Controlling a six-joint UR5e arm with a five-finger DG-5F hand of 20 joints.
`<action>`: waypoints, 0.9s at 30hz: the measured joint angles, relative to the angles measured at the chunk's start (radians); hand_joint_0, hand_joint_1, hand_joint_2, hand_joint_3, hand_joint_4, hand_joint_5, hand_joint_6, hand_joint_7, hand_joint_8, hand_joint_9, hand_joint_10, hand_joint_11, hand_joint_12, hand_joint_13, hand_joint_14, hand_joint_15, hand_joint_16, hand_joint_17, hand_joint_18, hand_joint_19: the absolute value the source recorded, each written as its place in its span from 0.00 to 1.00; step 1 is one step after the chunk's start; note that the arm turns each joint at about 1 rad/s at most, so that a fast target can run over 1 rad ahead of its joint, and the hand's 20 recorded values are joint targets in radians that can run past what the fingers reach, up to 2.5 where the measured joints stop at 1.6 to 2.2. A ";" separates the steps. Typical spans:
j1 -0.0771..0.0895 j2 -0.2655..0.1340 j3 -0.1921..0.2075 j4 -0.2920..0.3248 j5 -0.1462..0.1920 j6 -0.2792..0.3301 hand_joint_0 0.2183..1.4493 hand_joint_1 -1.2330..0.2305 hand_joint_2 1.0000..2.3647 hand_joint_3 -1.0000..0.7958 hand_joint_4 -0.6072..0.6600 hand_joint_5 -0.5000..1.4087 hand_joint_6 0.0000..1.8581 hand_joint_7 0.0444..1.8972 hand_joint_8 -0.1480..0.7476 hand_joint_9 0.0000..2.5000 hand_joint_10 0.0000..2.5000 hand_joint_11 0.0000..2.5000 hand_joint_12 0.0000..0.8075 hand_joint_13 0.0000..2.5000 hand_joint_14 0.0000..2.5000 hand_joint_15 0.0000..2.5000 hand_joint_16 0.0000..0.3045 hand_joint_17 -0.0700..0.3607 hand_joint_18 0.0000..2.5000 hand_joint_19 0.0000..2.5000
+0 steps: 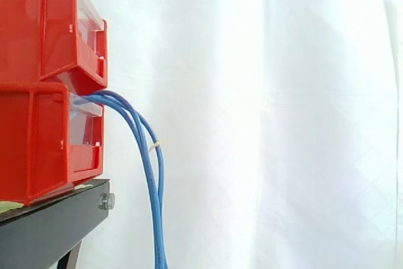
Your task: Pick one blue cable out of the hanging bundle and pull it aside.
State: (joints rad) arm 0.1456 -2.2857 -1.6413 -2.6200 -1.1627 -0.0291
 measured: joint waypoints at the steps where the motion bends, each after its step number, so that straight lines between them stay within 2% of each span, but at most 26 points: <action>1: 0.000 0.000 0.000 0.000 0.000 0.000 0.31 0.39 0.02 0.51 0.55 0.20 0.48 0.64 0.49 0.46 0.01 0.28 0.41 0.34 0.01 0.19 0.10 0.33 0.25 0.17; 10: 0.000 0.000 0.000 0.000 0.000 0.000 0.32 0.38 0.02 0.52 0.56 0.20 0.49 0.65 0.49 0.47 0.01 0.29 0.38 0.34 0.01 0.20 0.08 0.29 0.23 0.18; 27: 0.000 0.000 0.000 0.000 0.000 0.000 0.32 0.39 0.02 0.52 0.56 0.21 0.49 0.64 0.50 0.48 0.01 0.28 0.35 0.35 0.01 0.20 0.07 0.28 0.22 0.18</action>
State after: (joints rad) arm 0.1457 -2.2859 -1.6413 -2.6200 -1.1628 -0.0291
